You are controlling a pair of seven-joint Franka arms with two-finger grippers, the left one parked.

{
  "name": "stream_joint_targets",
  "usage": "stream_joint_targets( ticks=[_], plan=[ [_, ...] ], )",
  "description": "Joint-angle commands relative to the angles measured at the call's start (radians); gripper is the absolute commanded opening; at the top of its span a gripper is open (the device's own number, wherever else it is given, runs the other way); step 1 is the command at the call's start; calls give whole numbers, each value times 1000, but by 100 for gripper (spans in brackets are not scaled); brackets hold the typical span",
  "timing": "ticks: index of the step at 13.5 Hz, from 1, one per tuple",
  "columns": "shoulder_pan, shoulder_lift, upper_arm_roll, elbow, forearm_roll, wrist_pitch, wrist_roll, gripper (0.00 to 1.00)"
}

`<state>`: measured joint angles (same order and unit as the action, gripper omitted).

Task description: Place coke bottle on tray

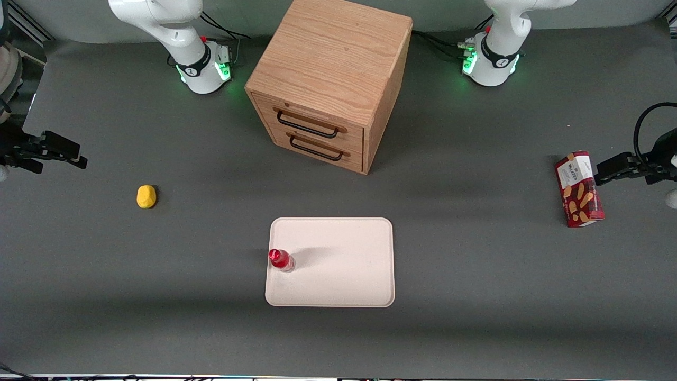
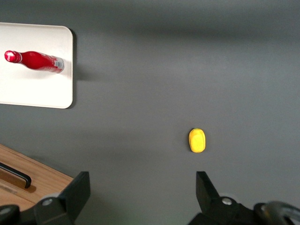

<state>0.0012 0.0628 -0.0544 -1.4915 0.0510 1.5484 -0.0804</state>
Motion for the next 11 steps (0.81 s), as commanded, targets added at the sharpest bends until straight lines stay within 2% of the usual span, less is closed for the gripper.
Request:
stream_joint_targets(
  ticks=[1,5,8,11],
  plan=[
    [20,-40,-12,-35,-11,19,53,100],
    [7,-40,-12,-29,-16,19,45,100],
    [10,-38,-10,-27,-63,19,44,100],
    [10,-40,-10,-27,-63,19,37,100]
  ],
)
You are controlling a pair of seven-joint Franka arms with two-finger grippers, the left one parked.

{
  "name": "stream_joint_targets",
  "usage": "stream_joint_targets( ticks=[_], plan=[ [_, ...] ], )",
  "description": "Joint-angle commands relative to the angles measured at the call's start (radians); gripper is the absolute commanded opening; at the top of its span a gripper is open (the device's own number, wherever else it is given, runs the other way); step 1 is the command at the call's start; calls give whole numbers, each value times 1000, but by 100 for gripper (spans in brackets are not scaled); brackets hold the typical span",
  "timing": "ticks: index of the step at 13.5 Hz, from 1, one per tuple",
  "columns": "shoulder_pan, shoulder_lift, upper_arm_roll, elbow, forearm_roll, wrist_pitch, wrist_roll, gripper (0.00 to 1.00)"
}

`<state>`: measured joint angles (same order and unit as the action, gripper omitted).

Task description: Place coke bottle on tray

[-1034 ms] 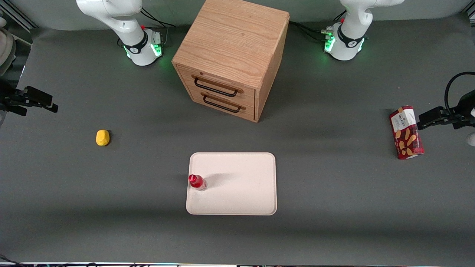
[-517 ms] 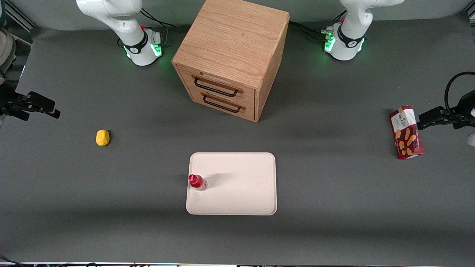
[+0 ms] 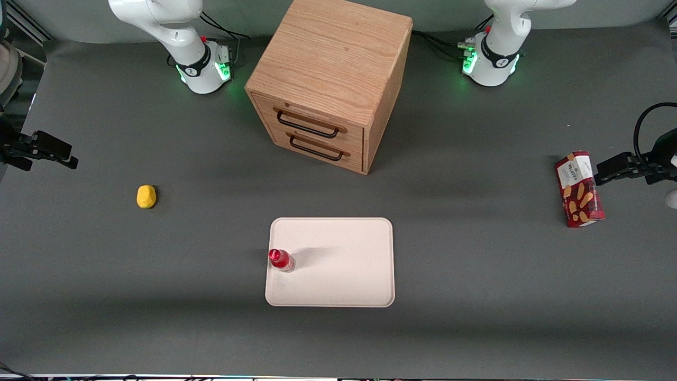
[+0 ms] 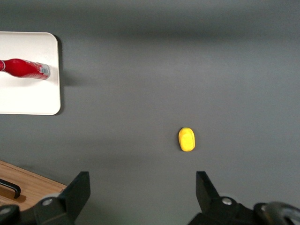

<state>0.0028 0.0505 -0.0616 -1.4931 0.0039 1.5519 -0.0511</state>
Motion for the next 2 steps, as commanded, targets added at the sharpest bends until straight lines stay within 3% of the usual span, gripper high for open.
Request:
stream_joint_targets(
  ticks=[1,2],
  plan=[
    [8,-27,-1,-25,-16,16,10,100],
    [8,-27,-1,-25,-16,16,10,100]
  ],
)
